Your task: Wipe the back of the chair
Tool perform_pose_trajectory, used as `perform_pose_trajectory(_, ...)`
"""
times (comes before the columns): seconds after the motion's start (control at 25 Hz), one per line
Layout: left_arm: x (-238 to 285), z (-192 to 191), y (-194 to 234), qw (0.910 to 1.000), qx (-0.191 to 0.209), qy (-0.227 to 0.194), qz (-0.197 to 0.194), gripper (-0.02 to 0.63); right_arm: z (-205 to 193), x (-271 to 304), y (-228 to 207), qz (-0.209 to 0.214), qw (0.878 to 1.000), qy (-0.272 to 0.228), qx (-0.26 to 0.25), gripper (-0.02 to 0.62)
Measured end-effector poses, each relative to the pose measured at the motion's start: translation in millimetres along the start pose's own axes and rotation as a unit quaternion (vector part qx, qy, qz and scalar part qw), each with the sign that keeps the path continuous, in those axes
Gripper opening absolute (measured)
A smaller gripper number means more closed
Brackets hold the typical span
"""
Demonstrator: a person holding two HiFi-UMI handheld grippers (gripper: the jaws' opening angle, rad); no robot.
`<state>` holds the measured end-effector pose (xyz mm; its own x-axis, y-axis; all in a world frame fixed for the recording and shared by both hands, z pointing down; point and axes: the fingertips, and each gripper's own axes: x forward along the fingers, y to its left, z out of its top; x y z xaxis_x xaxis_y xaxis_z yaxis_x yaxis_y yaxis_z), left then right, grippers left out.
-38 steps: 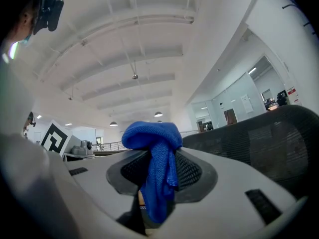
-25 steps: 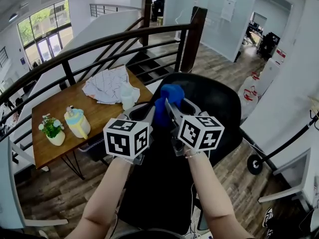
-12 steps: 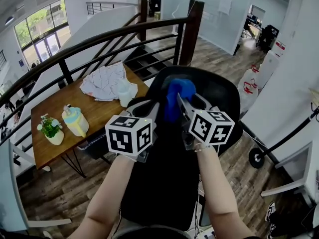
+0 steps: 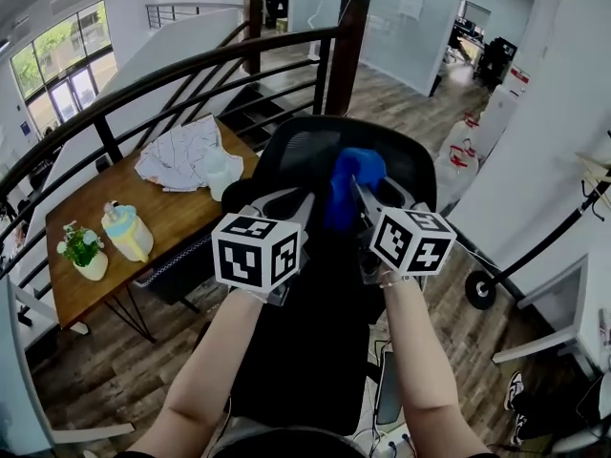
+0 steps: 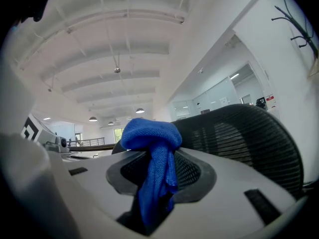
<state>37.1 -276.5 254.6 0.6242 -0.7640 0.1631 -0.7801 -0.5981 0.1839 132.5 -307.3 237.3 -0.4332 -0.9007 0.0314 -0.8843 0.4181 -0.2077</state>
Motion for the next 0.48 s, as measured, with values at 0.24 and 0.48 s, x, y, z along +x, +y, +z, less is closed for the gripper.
perform_pose_trajectory(0.24, 15.2, -17.1, -31.0, 0.9991, 0.015, 0.018, -0.036, 0.037, 8.1, -32.2, -29.1, -0.051, 0.998, -0.020, -0.017, 0.141)
perform_pose_trajectory(0.48, 24.3, -22.0, -52.1, 0.9982, 0.016, 0.023, -0.053, 0.038, 11.4, -59.7, -48.6, -0.075, 0.997, -0.029, -0.015, 0.141)
